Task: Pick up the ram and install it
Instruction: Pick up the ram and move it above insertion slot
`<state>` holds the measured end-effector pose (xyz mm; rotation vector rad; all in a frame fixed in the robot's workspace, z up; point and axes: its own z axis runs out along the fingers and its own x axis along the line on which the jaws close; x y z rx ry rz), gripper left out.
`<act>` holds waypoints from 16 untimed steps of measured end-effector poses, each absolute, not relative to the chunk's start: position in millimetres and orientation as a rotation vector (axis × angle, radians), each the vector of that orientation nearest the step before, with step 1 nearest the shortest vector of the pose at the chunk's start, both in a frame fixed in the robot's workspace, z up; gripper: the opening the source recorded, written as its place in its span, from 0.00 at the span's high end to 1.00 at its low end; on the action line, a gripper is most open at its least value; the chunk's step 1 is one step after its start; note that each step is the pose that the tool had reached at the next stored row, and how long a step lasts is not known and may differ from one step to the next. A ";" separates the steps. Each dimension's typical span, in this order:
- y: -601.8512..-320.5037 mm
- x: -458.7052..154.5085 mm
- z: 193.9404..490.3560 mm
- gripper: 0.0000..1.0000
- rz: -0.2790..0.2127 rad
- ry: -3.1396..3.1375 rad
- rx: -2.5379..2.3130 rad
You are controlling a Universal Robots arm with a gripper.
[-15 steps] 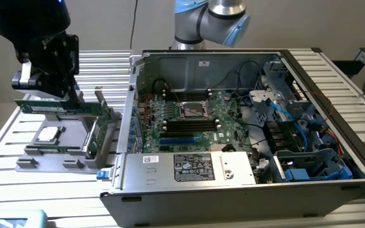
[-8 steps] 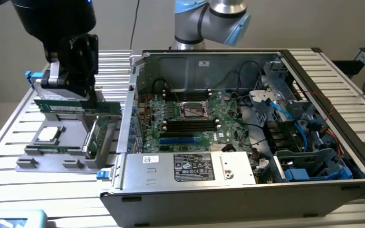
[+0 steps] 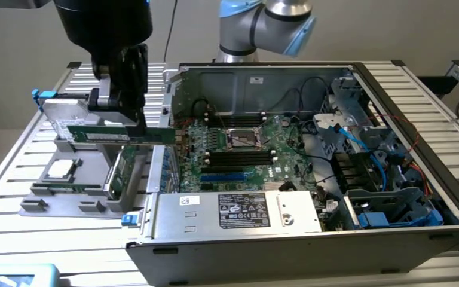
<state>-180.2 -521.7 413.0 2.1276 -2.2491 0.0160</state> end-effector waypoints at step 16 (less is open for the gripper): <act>-511.4 -107.2 399.3 0.87 0.033 -2.241 2.122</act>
